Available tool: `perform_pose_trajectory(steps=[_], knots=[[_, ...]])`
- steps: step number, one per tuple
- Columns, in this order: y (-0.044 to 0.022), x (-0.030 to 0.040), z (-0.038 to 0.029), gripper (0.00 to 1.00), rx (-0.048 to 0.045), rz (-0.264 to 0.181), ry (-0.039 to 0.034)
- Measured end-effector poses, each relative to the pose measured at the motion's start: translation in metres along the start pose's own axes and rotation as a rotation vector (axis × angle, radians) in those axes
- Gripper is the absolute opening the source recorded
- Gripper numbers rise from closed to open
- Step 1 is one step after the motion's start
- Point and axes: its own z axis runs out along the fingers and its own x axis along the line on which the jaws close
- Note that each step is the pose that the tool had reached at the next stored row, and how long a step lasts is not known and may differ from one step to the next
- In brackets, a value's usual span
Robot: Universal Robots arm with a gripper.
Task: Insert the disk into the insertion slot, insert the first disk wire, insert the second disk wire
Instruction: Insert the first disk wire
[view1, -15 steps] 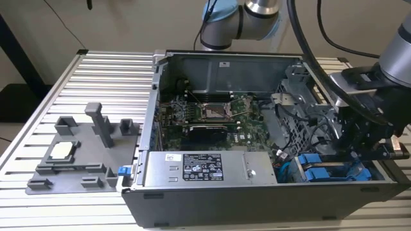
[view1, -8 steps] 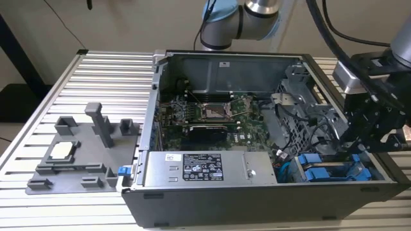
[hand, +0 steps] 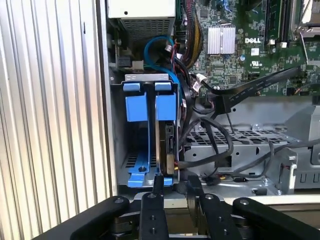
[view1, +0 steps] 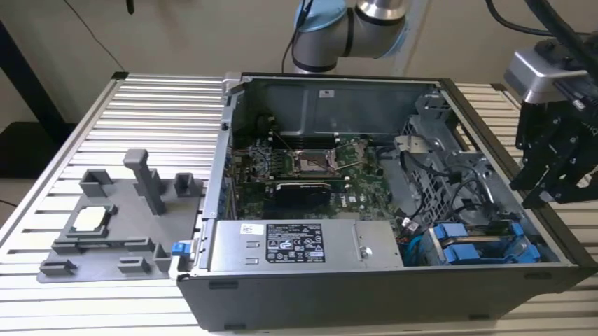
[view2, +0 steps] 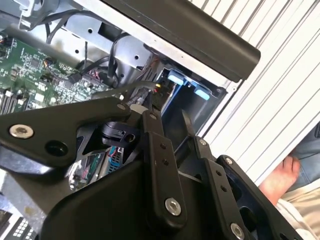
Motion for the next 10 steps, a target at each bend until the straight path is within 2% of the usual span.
perform_pose_trajectory(steps=[2,7,10], knots=[[-0.0005,-0.0001,-0.0046,0.33,0.0000,0.000,0.0006],[-0.0005,-0.0006,-0.0050,0.33,0.0000,0.000,0.0008],[-0.0003,-0.0081,-0.0047,0.33,-0.0001,0.000,0.0007]])
